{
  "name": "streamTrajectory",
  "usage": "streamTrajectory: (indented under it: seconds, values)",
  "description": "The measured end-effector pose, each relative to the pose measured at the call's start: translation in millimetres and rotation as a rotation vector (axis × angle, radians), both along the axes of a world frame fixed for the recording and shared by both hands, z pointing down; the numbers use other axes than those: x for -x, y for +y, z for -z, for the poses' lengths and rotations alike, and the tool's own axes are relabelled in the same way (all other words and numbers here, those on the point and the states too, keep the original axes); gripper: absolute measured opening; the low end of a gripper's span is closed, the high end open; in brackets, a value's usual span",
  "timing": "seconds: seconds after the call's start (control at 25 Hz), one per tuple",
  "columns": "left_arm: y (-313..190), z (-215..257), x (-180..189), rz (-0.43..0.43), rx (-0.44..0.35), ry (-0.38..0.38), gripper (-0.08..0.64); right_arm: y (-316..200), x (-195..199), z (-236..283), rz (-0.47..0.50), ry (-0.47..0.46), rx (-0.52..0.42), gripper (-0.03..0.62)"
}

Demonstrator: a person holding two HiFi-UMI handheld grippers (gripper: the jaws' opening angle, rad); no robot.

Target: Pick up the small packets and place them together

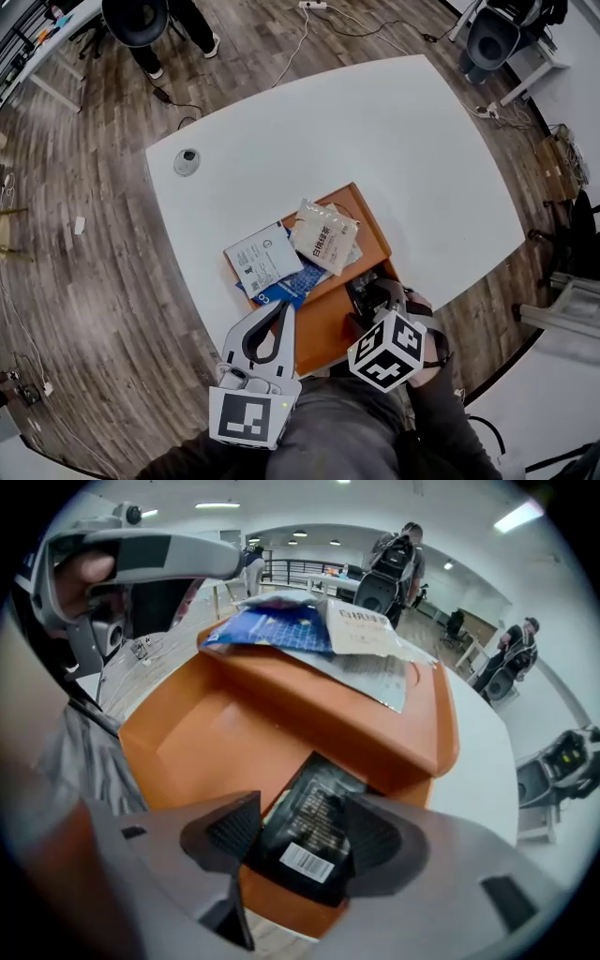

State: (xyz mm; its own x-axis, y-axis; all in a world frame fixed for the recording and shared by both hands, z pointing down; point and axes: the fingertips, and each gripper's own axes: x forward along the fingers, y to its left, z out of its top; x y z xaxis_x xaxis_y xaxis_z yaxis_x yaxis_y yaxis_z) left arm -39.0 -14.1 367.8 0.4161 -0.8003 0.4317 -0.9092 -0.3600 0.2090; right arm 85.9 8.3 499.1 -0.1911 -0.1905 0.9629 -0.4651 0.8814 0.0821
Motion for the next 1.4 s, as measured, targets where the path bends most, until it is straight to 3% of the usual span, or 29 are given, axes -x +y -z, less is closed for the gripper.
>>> streamTrajectory:
  seconds: [0.32, 0.6, 0.68, 0.76, 0.92, 1.4]
  values:
    - [-7, -16, 2, 0.002, 0.037, 0.021, -0.003, -2, -1, -8, 0.045, 0.063, 0.038, 0.270]
    - [-7, -19, 6, 0.010, 0.051, 0.032, -0.003, 0, 0, -9, 0.042, 0.063, 0.065, 0.256]
    - [-7, -19, 7, 0.012, 0.049, 0.031, -0.003, -2, 2, -7, 0.038, 0.054, 0.044, 0.221]
    - [-6, -18, 8, 0.012, 0.046, 0.031, -0.003, -4, 5, -4, 0.038, 0.042, 0.018, 0.127]
    - [-1, -16, 10, 0.019, 0.042, 0.030, -0.003, -6, 11, 2, 0.037, 0.019, -0.026, 0.066]
    - [24, 9, 16, 0.028, -0.032, 0.017, -0.003, 12, 26, 50, 0.015, -0.081, -0.155, 0.043]
